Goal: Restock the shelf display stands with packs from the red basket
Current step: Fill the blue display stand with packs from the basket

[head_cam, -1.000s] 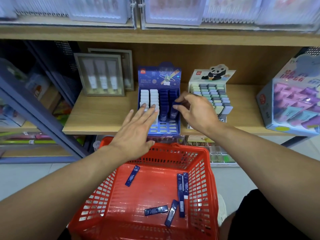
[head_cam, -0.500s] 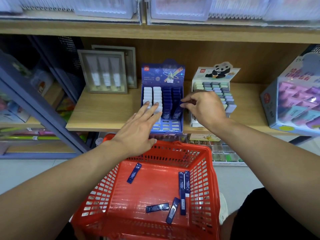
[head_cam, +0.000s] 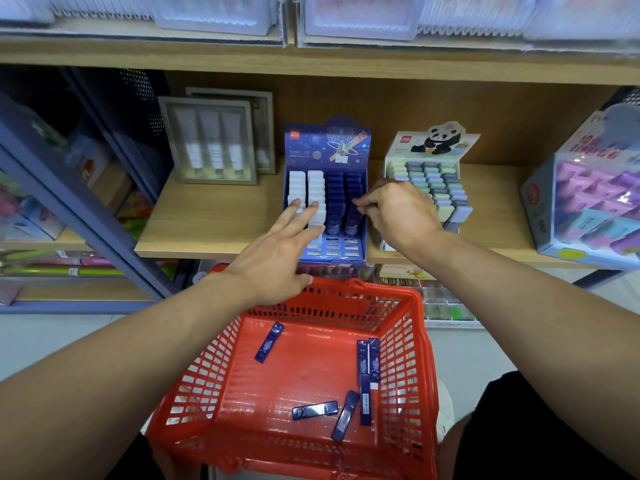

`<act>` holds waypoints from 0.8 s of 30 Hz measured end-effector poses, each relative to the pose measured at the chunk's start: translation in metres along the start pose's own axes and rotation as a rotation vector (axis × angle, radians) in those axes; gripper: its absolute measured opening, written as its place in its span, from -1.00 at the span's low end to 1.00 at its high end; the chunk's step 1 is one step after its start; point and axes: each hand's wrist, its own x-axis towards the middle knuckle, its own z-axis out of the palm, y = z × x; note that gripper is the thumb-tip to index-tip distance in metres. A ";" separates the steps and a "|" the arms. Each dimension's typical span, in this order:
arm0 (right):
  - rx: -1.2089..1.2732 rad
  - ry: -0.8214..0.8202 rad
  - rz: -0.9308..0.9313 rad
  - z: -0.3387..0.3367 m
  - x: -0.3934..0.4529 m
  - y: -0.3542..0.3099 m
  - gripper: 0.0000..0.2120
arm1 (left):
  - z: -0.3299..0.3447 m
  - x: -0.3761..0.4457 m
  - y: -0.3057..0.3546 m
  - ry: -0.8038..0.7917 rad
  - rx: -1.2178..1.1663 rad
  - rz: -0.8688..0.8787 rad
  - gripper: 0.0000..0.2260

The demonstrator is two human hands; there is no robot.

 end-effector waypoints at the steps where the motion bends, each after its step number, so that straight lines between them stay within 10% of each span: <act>1: 0.002 -0.002 0.007 0.000 0.000 0.000 -0.75 | 0.000 0.000 0.000 0.002 -0.008 0.003 -0.20; 9: -0.031 0.007 -0.064 -0.018 -0.022 -0.018 -0.86 | 0.010 -0.003 0.001 0.127 0.173 0.105 -0.35; 13: 0.008 -0.374 -0.117 -0.036 -0.048 -0.027 -0.93 | 0.017 -0.008 0.018 0.404 0.150 0.292 -0.80; 20: -0.347 -1.084 -0.271 0.093 -0.112 0.007 -0.78 | 0.116 -0.040 -0.003 -0.690 0.264 0.020 -0.65; 24: -0.353 -1.129 -0.189 0.191 -0.145 0.021 -0.75 | 0.201 -0.058 -0.020 -0.795 0.251 -0.158 -0.62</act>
